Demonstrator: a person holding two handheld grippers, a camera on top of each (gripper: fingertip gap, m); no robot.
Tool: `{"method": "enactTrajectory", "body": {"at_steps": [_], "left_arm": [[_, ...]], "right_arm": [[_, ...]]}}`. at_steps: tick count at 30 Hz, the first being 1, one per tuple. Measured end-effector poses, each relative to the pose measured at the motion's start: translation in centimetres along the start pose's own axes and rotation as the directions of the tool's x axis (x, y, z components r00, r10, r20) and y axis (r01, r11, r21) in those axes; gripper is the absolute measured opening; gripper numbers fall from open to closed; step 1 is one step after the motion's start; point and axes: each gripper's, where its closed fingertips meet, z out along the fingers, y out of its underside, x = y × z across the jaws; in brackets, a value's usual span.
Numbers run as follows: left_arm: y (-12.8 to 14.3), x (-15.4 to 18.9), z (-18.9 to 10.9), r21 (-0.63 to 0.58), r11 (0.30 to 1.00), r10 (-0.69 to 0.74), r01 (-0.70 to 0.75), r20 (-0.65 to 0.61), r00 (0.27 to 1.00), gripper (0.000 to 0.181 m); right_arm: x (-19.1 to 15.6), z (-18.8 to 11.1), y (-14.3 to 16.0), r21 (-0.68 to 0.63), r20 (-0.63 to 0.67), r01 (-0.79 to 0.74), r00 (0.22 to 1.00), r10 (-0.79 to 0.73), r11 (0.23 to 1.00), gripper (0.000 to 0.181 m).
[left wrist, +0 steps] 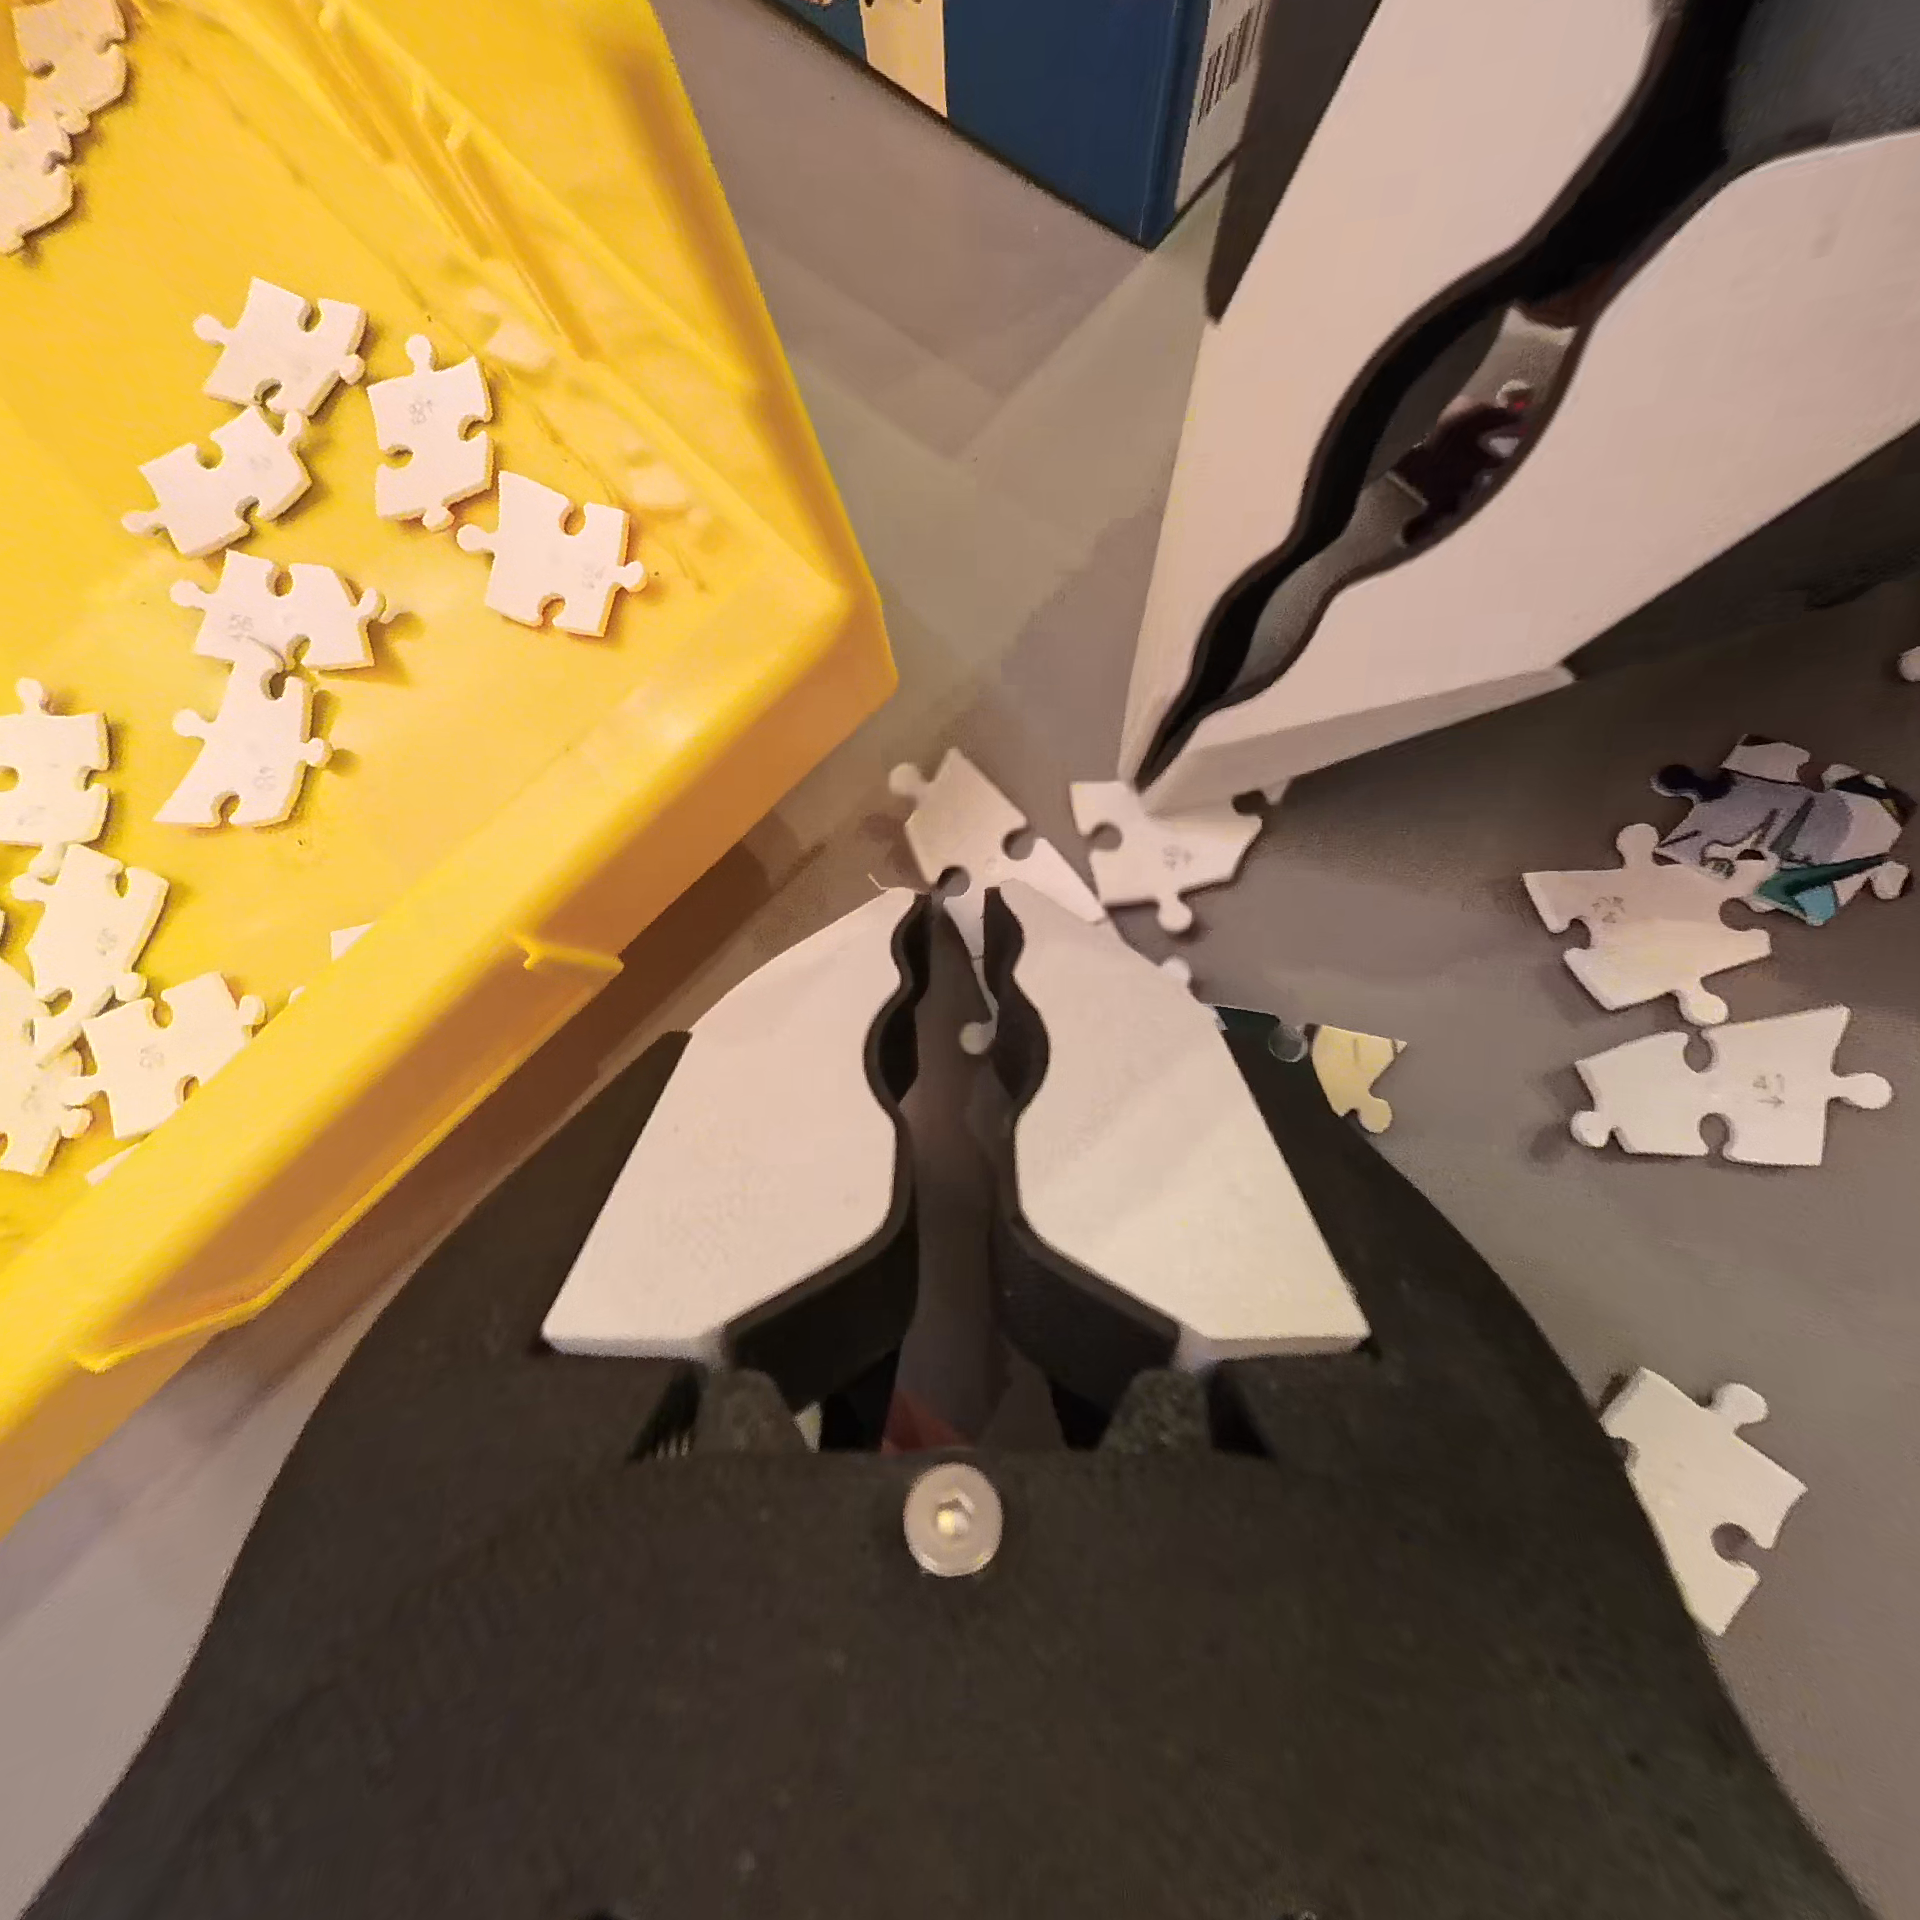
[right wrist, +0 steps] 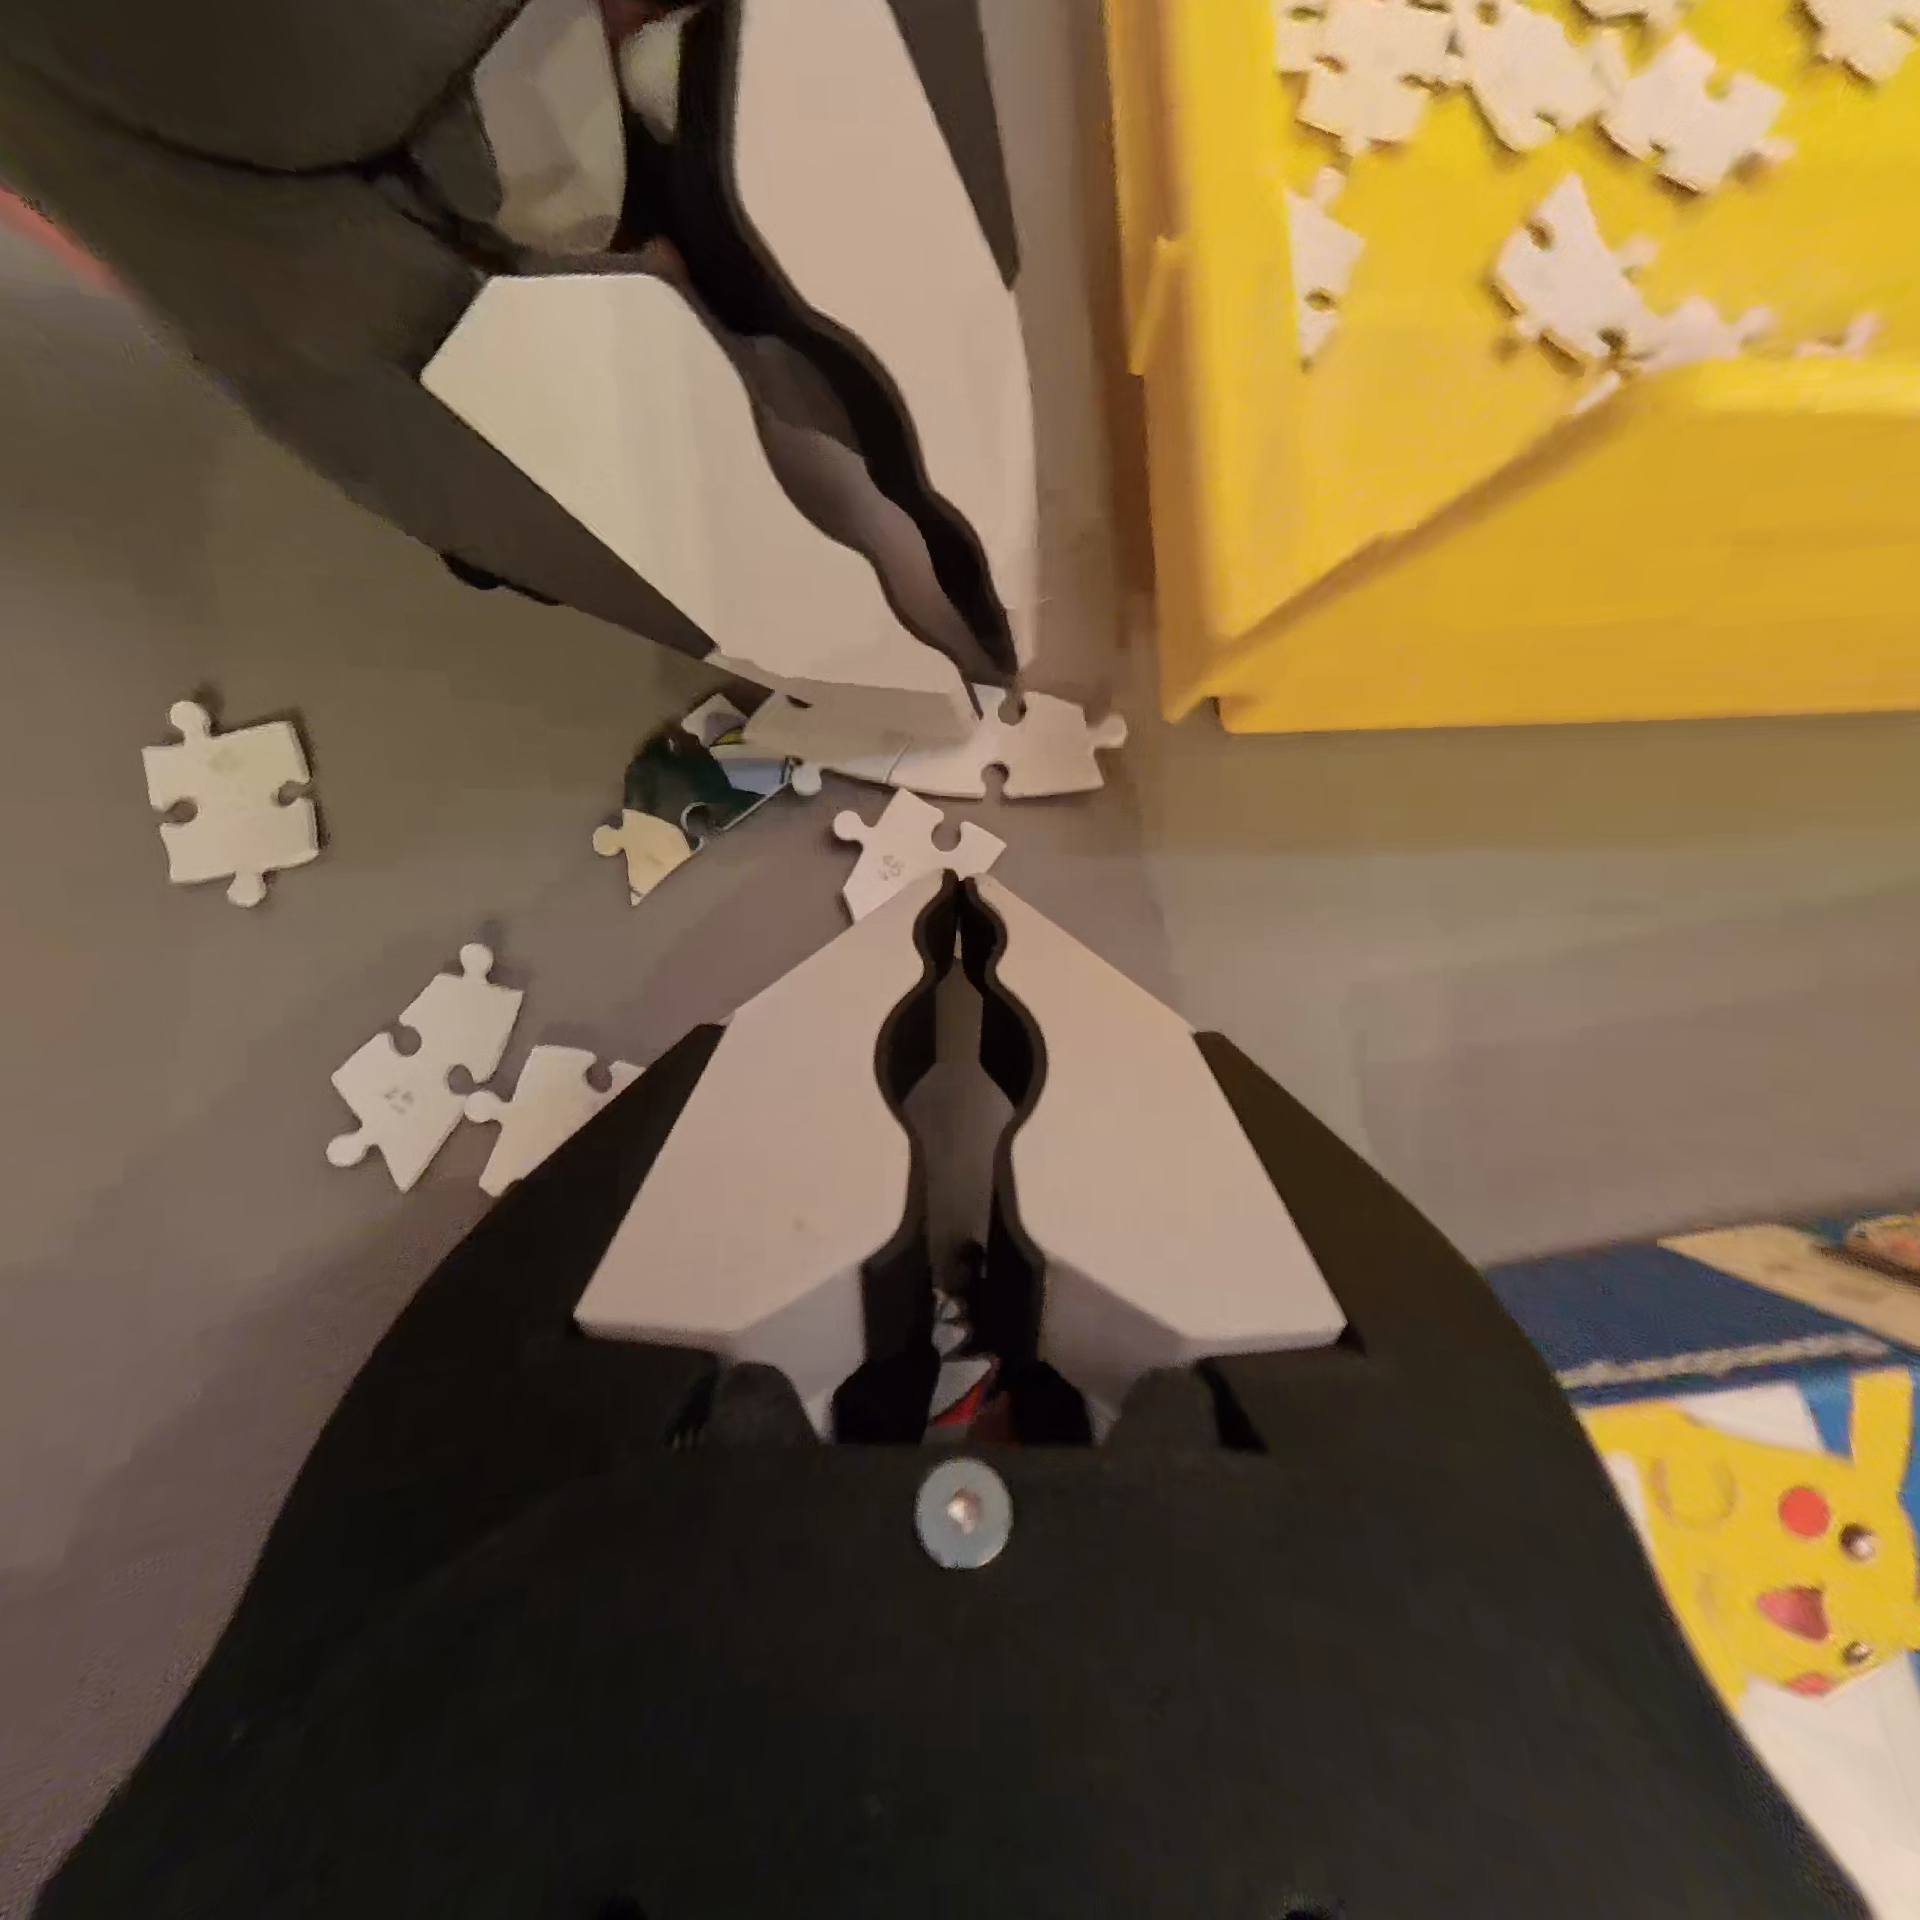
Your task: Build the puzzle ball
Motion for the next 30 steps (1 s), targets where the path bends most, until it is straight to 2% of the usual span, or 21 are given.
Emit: {"method": "enactTrajectory", "body": {"at_steps": [3,9,11,14,18,20,22,24,26,30], "left_arm": [[0.0,0.0,0.0,0.002,1.0,-0.003,0.003,-0.005,1.0,0.01],[-0.1,-0.1,0.1,-0.001,1.0,0.006,-0.006,-0.009,1.0,0.009],[-0.2,0.0,0.1,-0.001,1.0,0.011,-0.011,-0.009,1.0,0.009],[-0.2,0.0,0.2,-0.003,1.0,0.016,-0.017,-0.009,1.0,0.009],[-0.2,0.0,0.2,-0.004,1.0,0.02,-0.02,-0.013,1.0,0.008],[-0.2,0.1,0.2,-0.004,1.0,0.021,-0.021,-0.015,1.0,0.008],[-0.2,0.1,0.2,-0.006,1.0,0.023,-0.023,-0.016,1.0,0.008],[-0.2,0.2,0.2,-0.006,1.0,0.025,-0.025,-0.017,1.0,0.008],[-0.2,0.2,0.2,-0.007,1.0,0.025,-0.025,-0.021,0.999,0.007],[-0.4,0.4,0.3,-0.002,1.0,0.024,-0.024,-0.027,0.999,0.007]], "right_arm": [[0.8,-0.3,-0.3,-0.03,-0.014,0.015,1.0,-0.016,0.999,0.003],[-1.0,-0.1,0.1,-0.044,-0.009,-0.061,0.998,0.061,0.997,0.024],[-0.7,-0.1,0.0,-0.026,-0.035,-0.087,0.996,0.086,0.996,0.022],[-0.8,-0.2,0.3,-0.031,-0.039,0.006,0.999,-0.007,1.0,0.012],[-2.2,-1.0,1.3,-0.098,0.076,0.209,0.976,-0.202,0.973,0.008],[-1.7,-1.6,1.8,-0.144,0.08,0.241,0.97,-0.231,0.96,0.008],[-1.6,-2.4,1.2,-0.115,0.079,0.2,0.978,-0.191,0.973,0.013],[-1.4,-2.9,1.1,-0.113,0.054,0.102,0.994,-0.096,0.988,0.027],[-0.4,-2.9,2.0,-0.149,-0.038,-0.023,0.999,0.017,0.989,0.023],[-1.1,-2.2,2.3,-0.096,-0.072,-0.182,0.982,0.175,0.979,0.047]]}}
